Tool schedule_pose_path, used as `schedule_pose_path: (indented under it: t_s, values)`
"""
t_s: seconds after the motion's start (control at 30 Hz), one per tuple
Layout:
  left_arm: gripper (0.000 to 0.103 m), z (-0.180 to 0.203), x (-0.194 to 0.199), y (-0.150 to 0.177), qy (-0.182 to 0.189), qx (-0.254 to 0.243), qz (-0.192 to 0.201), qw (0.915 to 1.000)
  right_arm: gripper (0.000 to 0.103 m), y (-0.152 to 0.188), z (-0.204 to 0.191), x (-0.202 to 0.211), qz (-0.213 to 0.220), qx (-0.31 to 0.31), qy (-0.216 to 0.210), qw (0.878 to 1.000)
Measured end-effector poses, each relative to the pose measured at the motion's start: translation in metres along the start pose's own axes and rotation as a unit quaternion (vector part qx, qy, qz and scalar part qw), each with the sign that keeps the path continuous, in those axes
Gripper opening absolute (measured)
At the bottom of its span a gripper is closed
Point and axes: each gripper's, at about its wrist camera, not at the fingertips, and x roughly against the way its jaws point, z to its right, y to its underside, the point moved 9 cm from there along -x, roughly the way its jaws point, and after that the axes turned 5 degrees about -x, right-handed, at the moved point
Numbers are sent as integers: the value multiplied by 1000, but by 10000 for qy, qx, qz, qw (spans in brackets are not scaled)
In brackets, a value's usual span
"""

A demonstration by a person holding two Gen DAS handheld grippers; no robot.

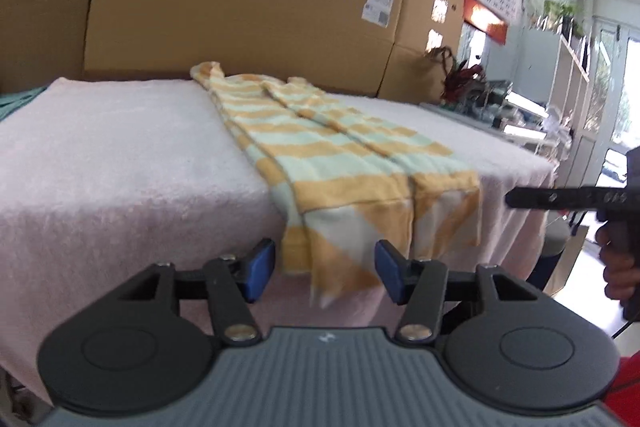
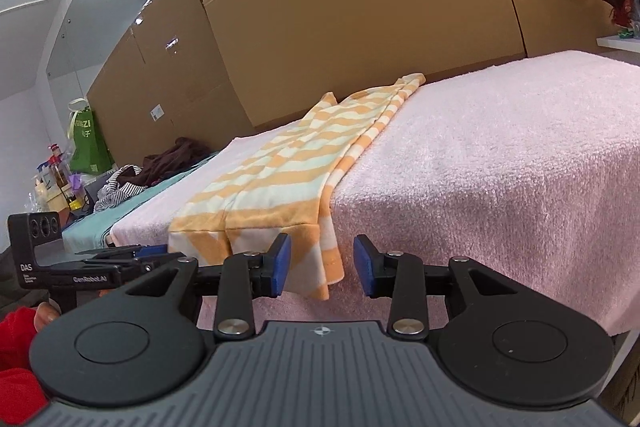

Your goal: Fold clothes

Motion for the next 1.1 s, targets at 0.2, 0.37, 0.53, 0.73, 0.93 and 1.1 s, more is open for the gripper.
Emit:
schedule_pose_path:
  t_s: [0.2,0.37,0.53,0.73,0.93,1.1]
  values:
    - [68,14,27,-15,219,-156,382,9989,38,-1,-44,-9,-8,712,-384,9967]
    - [61,22,4,-15,248,-299,179,9991,38,5,-54,-16,-9,826,-247,9963]
    - [52,8,-6,-15,159,69,133,9998,43,5,-42,-12,43,675,13,9977]
    - [0,4,-4,-20,289,334,138,9989,33,6,-31,-9,61,475,113,9988]
    - [0,-4,12,-30,300,444,361,9979,32,6,-32,-8,64,496,100,9987]
    - [3,-8,-14,-7,181,325,-124,9992,34,9,-35,-10,11,483,48,9988]
